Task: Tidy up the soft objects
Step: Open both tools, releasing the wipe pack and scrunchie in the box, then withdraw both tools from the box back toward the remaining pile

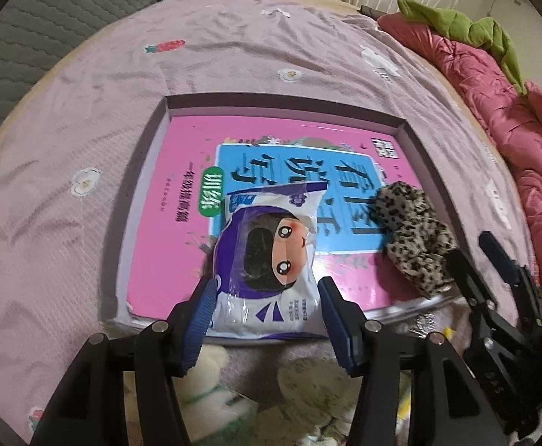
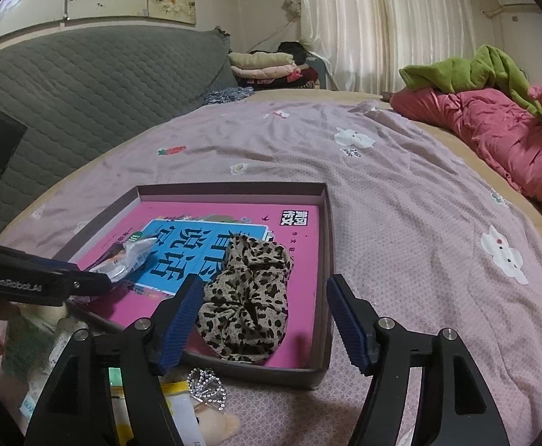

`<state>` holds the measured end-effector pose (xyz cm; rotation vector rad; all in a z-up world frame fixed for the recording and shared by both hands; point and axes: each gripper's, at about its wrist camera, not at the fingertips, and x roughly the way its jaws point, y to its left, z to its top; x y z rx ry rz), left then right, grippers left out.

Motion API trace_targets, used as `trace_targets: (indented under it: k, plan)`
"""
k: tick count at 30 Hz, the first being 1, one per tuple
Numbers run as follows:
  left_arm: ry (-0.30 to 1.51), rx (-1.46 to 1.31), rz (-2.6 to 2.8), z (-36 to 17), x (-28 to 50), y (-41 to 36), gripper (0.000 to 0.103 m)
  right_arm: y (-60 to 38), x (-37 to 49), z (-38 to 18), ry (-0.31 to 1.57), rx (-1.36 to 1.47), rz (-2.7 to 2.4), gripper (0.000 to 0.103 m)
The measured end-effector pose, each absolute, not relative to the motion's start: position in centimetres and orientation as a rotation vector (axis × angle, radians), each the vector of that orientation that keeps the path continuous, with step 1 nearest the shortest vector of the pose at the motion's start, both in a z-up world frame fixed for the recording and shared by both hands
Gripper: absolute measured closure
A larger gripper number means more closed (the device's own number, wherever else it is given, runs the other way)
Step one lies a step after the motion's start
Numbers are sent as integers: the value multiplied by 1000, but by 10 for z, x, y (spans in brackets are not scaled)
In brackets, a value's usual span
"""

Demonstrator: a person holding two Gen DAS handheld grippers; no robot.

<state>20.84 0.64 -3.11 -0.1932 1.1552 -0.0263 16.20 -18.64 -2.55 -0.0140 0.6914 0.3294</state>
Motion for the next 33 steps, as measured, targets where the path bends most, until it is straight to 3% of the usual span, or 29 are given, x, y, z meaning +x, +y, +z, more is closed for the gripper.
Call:
trace_targets:
  k: [33]
  plan:
    - [988, -167, 16, 12, 163, 20, 47, -183, 132, 4, 563, -62, 363, 28]
